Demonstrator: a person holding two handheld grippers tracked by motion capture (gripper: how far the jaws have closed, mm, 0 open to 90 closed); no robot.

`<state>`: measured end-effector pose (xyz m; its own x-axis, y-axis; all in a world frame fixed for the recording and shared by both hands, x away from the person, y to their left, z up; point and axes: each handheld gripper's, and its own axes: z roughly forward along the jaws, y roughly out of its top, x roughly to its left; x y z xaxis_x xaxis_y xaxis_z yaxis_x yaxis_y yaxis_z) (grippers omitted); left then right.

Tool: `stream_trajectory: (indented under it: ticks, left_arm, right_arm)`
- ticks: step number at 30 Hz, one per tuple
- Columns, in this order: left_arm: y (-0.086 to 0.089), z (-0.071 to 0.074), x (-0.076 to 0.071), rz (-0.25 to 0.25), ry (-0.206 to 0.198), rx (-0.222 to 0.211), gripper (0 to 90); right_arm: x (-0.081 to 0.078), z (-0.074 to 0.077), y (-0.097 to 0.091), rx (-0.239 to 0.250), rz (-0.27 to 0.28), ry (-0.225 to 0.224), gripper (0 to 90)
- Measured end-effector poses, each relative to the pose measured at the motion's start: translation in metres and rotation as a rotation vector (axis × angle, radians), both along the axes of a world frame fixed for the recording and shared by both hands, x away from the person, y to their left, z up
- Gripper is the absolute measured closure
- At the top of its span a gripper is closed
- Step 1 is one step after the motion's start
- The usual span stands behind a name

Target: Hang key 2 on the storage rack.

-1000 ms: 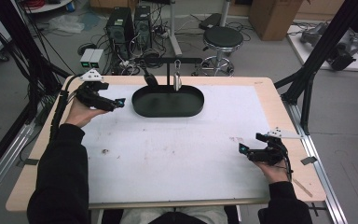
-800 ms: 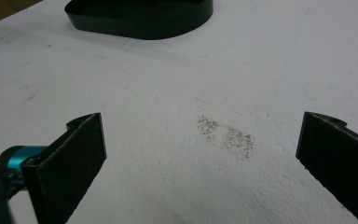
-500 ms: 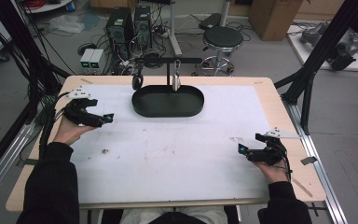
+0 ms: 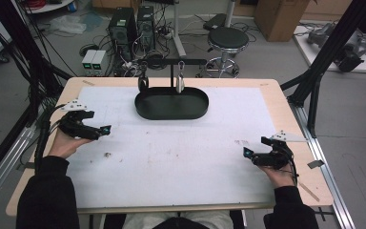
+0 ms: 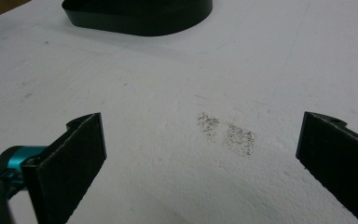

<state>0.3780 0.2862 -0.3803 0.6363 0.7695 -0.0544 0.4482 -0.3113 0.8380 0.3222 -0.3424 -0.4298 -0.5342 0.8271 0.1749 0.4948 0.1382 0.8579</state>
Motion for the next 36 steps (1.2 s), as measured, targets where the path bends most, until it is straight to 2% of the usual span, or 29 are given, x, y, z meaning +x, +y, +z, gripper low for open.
stream_trajectory:
  ticks: [4,9,16,23,31,36]
  left_arm:
    - [0.001,0.000,-0.006,-0.002,-0.002,0.002,2.6]
    - [0.001,-0.004,-0.015,-0.012,0.007,0.032,2.5]
    - [0.002,-0.010,-0.038,-0.011,0.007,0.053,2.5]
    - [0.010,-0.025,-0.058,0.023,0.017,0.035,2.6]
    - [0.026,-0.036,-0.072,0.075,-0.025,0.025,2.6]
    - [0.030,-0.045,-0.078,0.088,-0.021,0.027,2.6]
  right_arm:
    - [-0.001,0.000,0.001,0.000,-0.002,0.005,0.7]
    - [-0.001,0.000,0.000,-0.005,0.001,0.003,0.7]
    - [0.000,-0.001,0.001,-0.016,0.004,-0.001,0.7]
    - [0.000,-0.001,0.002,-0.024,0.006,0.002,0.7]
    - [0.000,-0.001,0.003,-0.030,0.014,0.004,0.7]
    - [0.000,-0.002,0.003,-0.035,0.015,0.002,0.7]
